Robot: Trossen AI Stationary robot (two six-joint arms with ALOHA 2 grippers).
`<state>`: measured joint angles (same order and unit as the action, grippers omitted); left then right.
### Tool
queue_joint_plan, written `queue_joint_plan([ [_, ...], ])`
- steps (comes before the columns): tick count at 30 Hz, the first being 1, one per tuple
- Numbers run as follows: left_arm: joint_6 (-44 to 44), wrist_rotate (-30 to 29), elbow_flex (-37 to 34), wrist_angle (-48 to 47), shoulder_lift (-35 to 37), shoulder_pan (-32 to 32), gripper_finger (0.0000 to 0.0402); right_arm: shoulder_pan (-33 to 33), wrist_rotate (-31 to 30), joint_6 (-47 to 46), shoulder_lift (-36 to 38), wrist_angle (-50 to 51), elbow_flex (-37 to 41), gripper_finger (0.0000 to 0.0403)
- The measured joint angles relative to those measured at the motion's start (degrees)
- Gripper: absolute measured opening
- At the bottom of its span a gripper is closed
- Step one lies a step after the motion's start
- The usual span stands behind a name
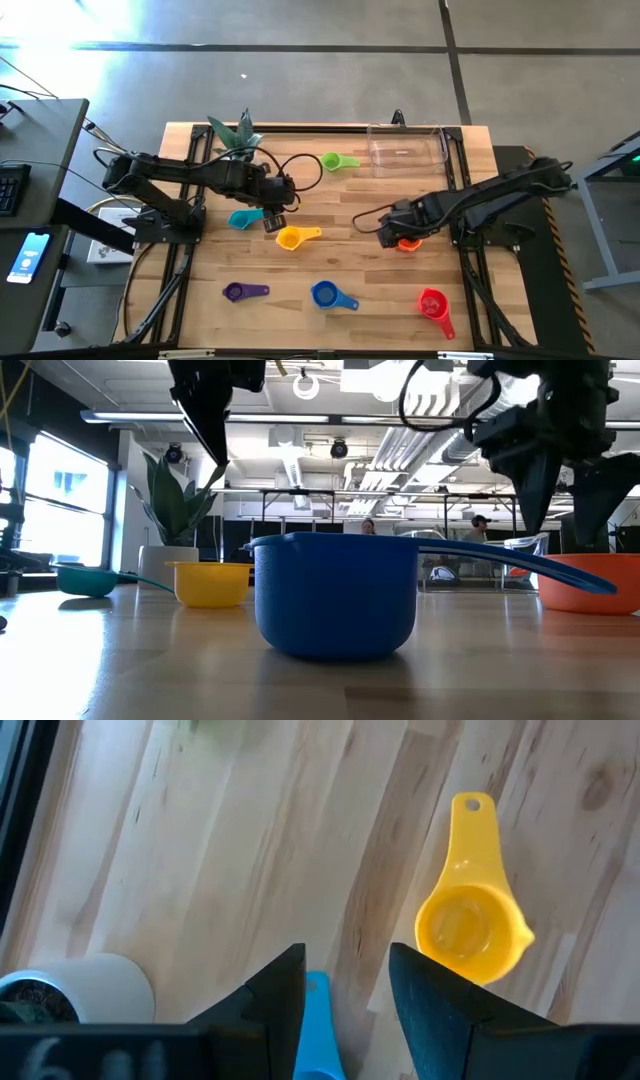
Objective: Nest measuring cups in basket
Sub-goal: Adjust the orange measuring cup
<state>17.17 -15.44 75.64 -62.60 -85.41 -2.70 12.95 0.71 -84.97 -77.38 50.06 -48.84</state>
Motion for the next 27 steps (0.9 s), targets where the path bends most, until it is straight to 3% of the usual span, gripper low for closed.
queue_joint_plan([
  [11,-1.2,0.0,0.0,0.0,0.0,0.0,0.0136,0.0,-0.2,0.1,-8.2,-2.3,0.0,0.0292],
  [27,-1.3,0.0,0.0,0.1,0.0,0.0,0.0133,0.0,1.0,1.4,-9.0,-2.6,0.0,0.0047],
])
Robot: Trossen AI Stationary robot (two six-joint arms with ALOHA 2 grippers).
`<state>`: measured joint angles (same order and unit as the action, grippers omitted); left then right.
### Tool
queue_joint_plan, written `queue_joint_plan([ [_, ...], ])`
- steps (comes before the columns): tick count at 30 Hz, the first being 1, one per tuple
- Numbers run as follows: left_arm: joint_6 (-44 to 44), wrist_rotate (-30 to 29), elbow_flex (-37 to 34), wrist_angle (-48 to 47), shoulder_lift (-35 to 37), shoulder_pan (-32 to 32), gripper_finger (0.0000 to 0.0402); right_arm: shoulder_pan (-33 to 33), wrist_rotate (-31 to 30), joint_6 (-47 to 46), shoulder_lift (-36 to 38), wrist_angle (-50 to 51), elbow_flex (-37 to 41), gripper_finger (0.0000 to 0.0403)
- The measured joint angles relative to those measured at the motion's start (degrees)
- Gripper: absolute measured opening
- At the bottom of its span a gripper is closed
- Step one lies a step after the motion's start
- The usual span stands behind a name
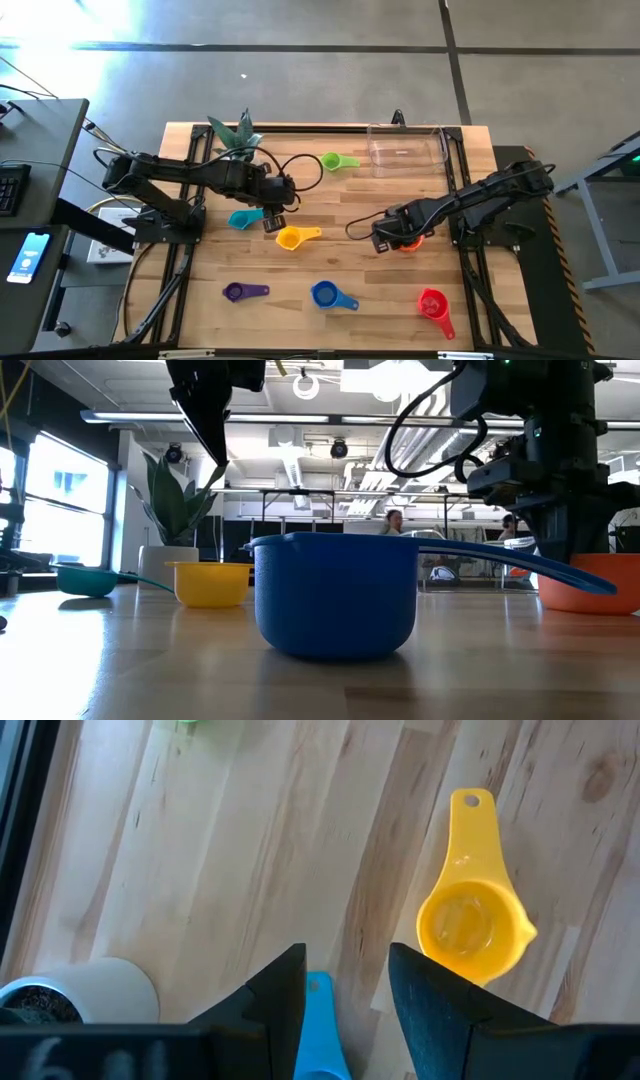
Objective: Nest measuring cups in basket
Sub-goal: Adjust the orange measuring cup
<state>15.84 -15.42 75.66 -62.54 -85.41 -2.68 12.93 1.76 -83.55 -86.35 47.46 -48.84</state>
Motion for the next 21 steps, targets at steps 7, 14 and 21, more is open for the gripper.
queue_joint_plan([
  [7,0.0,0.0,0.0,0.0,0.0,0.0,0.0133,0.0,-0.5,2.6,0.0,1.4,-2.3,0.0012],
  [14,-0.2,0.0,0.0,0.1,0.0,0.0,0.0133,0.0,-5.5,12.9,0.0,6.5,-8.9,0.0005],
  [21,-1.0,-0.2,0.0,0.1,0.0,0.0,0.0133,-2.0,-8.1,32.1,0.1,6.6,-12.9,0.0003],
])
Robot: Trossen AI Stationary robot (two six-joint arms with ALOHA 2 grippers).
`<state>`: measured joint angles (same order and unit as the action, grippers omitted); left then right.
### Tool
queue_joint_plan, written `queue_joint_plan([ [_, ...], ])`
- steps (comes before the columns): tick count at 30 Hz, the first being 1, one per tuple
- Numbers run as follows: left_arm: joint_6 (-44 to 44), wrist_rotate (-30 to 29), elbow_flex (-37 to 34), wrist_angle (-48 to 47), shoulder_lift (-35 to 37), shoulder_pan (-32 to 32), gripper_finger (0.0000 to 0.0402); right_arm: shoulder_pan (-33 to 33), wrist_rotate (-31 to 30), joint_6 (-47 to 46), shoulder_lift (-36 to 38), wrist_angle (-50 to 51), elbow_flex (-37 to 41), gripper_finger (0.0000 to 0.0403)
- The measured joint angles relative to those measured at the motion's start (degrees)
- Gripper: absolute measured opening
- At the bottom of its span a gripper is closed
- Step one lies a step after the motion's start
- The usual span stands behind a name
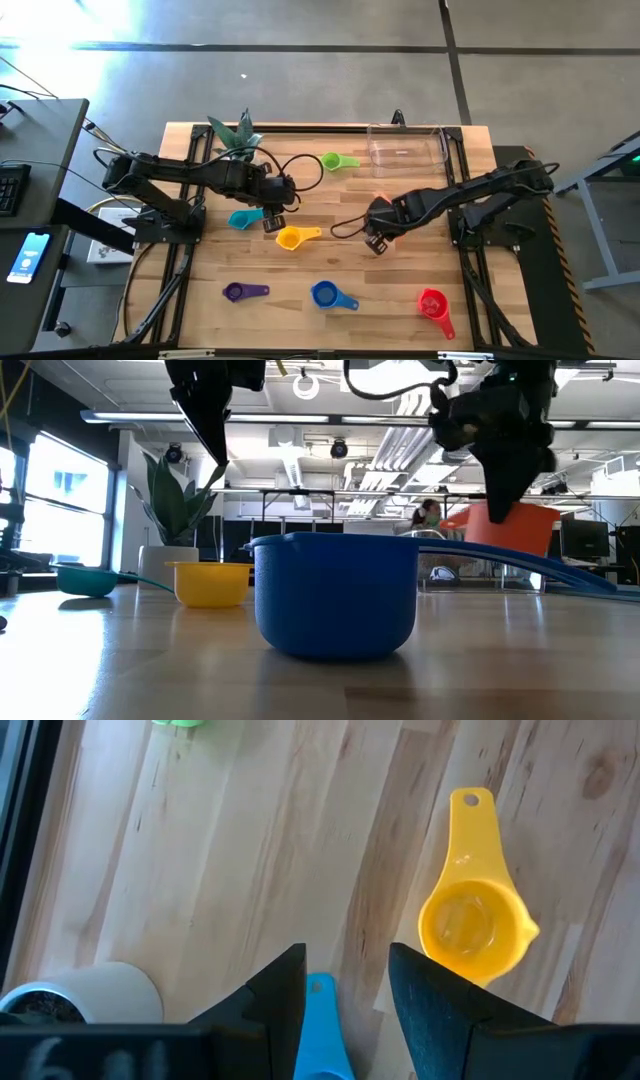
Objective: Nest measuring cups in basket
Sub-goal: Adjust the orange measuring cup
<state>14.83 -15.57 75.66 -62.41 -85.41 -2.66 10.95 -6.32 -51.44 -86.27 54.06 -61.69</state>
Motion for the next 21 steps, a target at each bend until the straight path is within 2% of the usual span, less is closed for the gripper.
queue_joint_plan([
  [13,0.0,0.0,0.0,1.8,0.0,0.0,0.0133,-1.6,-1.0,43.8,-0.7,-2.6,-0.3,0.0001],
  [17,0.0,0.0,0.0,2.8,0.0,0.0,0.0133,-1.6,0.2,51.3,-3.7,-3.0,-0.3,0.0001],
  [21,0.1,0.0,0.0,2.7,0.0,0.0,0.0133,-1.5,0.7,52.9,-7.4,-3.3,-0.3,0.0001],
])
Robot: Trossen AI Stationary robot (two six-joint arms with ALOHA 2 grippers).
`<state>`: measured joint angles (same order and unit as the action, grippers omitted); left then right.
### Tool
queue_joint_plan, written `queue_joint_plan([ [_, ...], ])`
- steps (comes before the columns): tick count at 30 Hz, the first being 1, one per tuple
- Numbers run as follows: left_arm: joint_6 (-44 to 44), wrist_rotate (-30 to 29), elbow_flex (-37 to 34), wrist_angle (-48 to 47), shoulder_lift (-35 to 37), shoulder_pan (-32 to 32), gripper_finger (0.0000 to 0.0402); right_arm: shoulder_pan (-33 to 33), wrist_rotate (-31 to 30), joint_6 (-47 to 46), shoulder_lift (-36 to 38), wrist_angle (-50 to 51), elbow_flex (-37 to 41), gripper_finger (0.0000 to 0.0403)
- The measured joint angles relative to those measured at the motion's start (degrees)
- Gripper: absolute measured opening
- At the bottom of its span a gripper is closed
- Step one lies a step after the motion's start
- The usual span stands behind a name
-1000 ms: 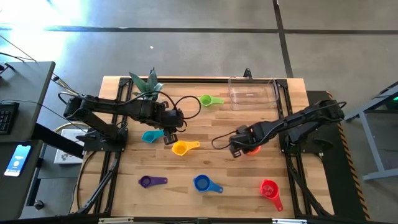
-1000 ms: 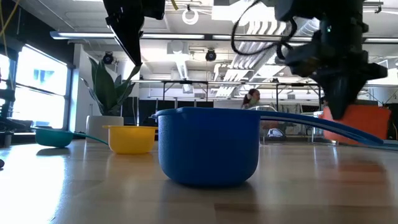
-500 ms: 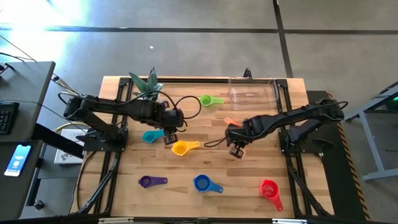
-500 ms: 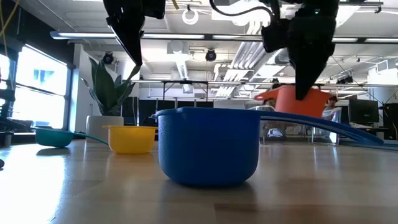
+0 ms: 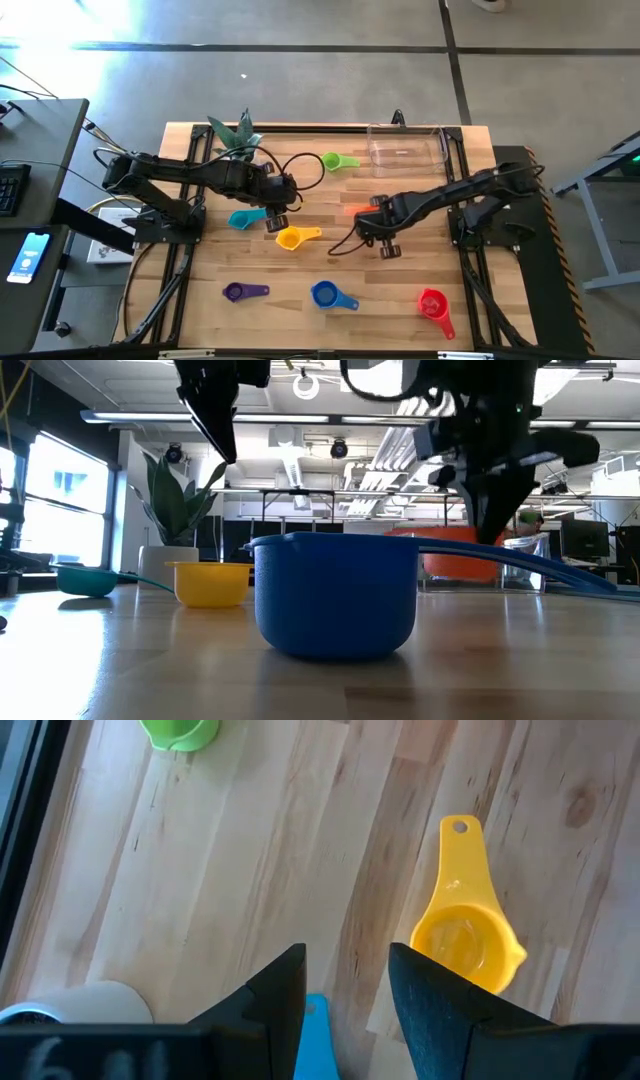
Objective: Nest measuring cups in basket
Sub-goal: Adjust the orange measuring cup
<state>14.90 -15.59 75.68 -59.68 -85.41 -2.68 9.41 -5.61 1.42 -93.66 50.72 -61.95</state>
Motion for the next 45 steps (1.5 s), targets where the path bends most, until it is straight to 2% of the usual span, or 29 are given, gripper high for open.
queue_joint_plan([
  [7,0.0,0.0,0.0,0.0,0.0,0.0,0.0133,0.0,1.2,-1.5,-3.5,-0.5,0.0,0.0001],
  [17,0.1,0.0,0.0,0.0,0.0,0.0,0.0133,0.0,2.8,-2.6,-3.9,-0.7,0.0,0.0004],
  [35,0.0,0.0,0.0,0.0,0.0,0.0,0.0133,0.0,3.2,-2.8,-3.9,-1.6,-0.1,0.0072],
  [45,0.0,0.0,0.0,0.0,0.0,0.0,0.0133,0.0,3.4,-8.3,-3.9,2.8,-6.1,0.0104],
])
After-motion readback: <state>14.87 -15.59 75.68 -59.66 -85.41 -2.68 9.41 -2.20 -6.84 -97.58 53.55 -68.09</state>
